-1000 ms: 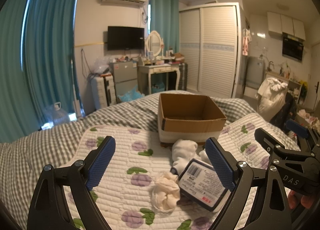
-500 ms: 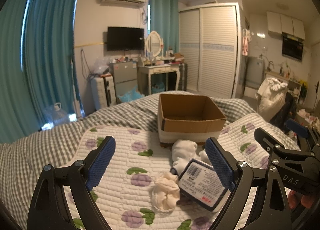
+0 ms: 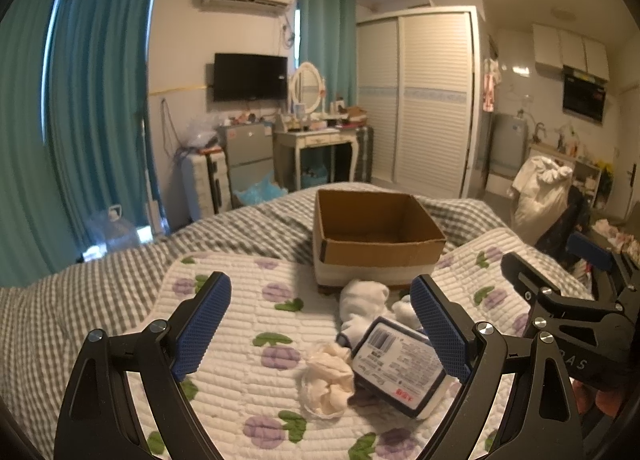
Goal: Organize soft objects
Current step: 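Grasp the cream lace cloth with the left tool while the right tool grasps the white packaged box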
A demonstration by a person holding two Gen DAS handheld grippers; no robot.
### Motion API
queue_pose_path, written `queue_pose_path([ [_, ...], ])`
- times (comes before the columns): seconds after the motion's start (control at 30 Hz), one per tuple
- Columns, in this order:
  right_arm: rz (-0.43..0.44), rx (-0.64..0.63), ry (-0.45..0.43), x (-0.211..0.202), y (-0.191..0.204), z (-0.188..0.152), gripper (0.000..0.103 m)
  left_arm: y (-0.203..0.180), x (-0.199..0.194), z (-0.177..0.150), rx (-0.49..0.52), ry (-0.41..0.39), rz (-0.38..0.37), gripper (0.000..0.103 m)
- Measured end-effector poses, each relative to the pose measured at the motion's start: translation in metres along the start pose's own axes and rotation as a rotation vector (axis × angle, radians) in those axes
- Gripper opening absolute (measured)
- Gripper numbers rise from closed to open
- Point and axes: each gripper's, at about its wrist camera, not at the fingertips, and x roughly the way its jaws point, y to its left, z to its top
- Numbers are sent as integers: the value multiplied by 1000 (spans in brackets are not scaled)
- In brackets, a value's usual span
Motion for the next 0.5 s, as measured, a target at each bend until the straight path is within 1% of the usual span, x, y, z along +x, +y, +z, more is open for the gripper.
queue_pose_path([
  [0.1,15,-24,13,-1,1,2,103,4,-4,-1,-4,24,14,93],
  [0.2,60,-87,68,4,9,-3,103,7,0,-11,0,57,53,93],
  [0.3,79,-137,133,18,22,-21,103,10,16,-30,3,120,72,93],
  [0.37,116,-157,182,31,31,-35,103,10,29,-45,24,167,97,93],
  [0.5,169,-216,255,52,53,-62,102,12,46,-66,36,239,98,93],
])
